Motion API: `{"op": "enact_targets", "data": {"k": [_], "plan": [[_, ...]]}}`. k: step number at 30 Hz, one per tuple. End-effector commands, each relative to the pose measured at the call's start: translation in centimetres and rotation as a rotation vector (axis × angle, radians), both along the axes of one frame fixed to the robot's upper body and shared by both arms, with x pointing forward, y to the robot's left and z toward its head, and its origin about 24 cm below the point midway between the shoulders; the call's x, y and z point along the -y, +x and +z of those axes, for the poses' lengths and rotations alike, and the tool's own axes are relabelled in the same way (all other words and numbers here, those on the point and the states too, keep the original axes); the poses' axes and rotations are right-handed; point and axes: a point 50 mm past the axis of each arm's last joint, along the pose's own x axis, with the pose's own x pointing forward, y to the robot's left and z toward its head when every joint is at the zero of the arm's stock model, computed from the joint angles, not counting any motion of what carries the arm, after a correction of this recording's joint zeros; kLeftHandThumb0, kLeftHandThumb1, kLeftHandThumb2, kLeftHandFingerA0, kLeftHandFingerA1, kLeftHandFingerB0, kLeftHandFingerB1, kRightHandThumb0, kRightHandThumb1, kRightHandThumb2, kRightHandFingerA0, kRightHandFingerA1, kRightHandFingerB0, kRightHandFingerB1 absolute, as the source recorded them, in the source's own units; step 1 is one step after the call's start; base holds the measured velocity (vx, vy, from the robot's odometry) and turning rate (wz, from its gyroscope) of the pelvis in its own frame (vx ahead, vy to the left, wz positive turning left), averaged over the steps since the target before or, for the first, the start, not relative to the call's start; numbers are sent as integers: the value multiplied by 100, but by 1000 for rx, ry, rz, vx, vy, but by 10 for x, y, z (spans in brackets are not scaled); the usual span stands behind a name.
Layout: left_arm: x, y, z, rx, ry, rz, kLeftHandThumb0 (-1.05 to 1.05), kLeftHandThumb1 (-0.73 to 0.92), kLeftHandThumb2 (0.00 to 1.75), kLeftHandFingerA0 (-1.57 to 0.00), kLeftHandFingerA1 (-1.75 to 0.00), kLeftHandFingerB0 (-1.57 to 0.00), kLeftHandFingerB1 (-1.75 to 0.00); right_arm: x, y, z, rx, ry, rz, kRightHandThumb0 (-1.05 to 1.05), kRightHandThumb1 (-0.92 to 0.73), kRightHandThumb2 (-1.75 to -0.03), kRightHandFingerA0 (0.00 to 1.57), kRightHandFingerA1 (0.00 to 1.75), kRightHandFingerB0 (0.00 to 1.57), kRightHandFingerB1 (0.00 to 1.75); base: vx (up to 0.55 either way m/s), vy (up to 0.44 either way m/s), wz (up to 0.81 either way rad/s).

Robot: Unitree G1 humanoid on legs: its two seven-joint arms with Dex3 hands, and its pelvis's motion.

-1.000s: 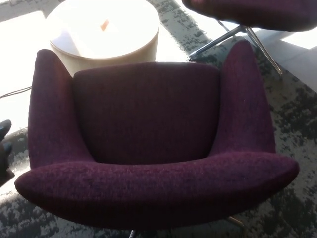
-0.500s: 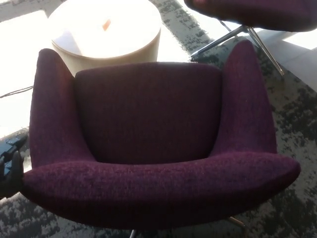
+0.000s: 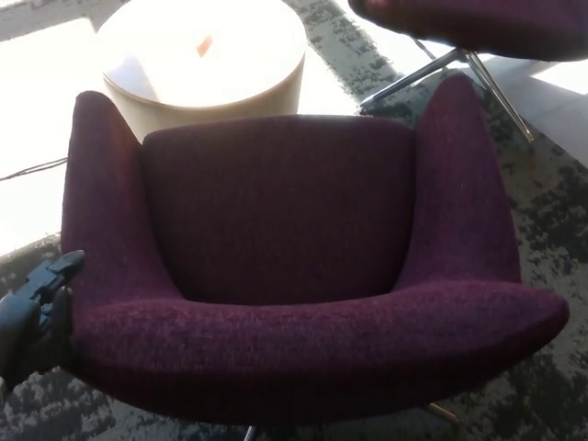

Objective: The robot stands in front of a sofa and uses its left hand to push the left side of the sofa

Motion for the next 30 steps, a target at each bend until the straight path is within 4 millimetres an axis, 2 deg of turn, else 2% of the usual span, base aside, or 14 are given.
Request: {"op": "enact_targets", "data": {"k": [1, 6, 7, 11, 12, 14, 15, 16, 25, 26, 27, 28, 29, 30], "plan": [[35, -7, -8, 8, -13, -164, -85, 79, 119, -7, -38, -6, -24, 3, -1, -1, 1, -25, -10, -56, -80, -64, 53, 58, 46, 42, 0, 0, 0], [59, -14, -7, 11, -27, -249, -87, 78, 119, -7, -38, -6, -23, 3, -2, -1, 0, -24, -6, -56, -80, -64, 52, 56, 46, 42, -3, 8, 5], [60, -14, -7, 13, -30, -257, -86, 78, 119, -7, -37, -6, -23, 3, -2, -1, 0, -24, -7, -58, -64, -96, 48, 64, 40, 54, -2, 17, 10], [71, -18, -5, 15, -43, -296, -93, 83, 122, -5, -30, -12, -19, 4, -3, -1, 3, -29, -2, -58, -64, -97, 48, 64, 39, 54, 0, 0, 0], [75, -19, -3, 23, -39, -312, -91, 82, 122, -5, -34, -10, -23, 4, -2, -1, 3, -36, 0, -56, -79, -63, 53, 58, 46, 42, 0, 0, 0], [78, -18, -2, 31, -48, -322, -94, 84, 123, -2, -31, -13, -22, 4, -1, -1, 5, -37, -3, -56, -79, -63, 53, 57, 47, 42, 0, 0, 0], [81, -19, -1, 32, -50, -327, -94, 83, 122, -3, -34, -13, -22, 4, -1, -1, 8, -42, 1, -57, -63, -96, 48, 64, 40, 54, 0, 0, 0], [82, -19, -1, 34, -52, -329, -87, 78, 119, -6, -38, -7, -26, 4, -1, -1, 8, -44, 2, -55, -78, -63, 53, 56, 47, 42, 0, 0, 0], [109, -21, -4, 34, -80, -383, -90, 79, 120, -4, -40, -11, -27, 4, -3, -2, -7, -41, 2, -56, -78, -63, 52, 57, 46, 42, 0, 0, 0], [112, -21, -4, 34, -77, -392, -89, 80, 120, -4, -40, -11, -26, 4, -3, -2, -7, -43, 6, -58, -63, -96, 48, 64, 40, 54, 0, 0, 0], [117, -21, -4, 35, -78, -407, -93, 83, 121, -2, -38, -13, -23, 4, -2, -1, -5, -42, 8, -55, -78, -63, 53, 59, 46, 42, 0, 0, 0], [121, -22, -4, 34, -82, -417, -93, 83, 121, -2, -38, -13, -23, 4, -2, -1, -5, -33, 3, -55, -78, -63, 53, 59, 46, 42, 0, 0, 0], [129, -22, -5, 37, -91, -440, -81, 74, 115, -3, -39, -6, -28, 4, -2, -1, -7, -24, -5, -57, -61, -93, 50, 67, 41, 55, 0, 0, 0], [133, -22, -5, 38, -95, -450, -81, 74, 115, -3, -39, -6, -28, 4, -2, -1, -7, -20, -9, -57, -61, -93, 50, 67, 41, 55, 0, 0, 0]]}}
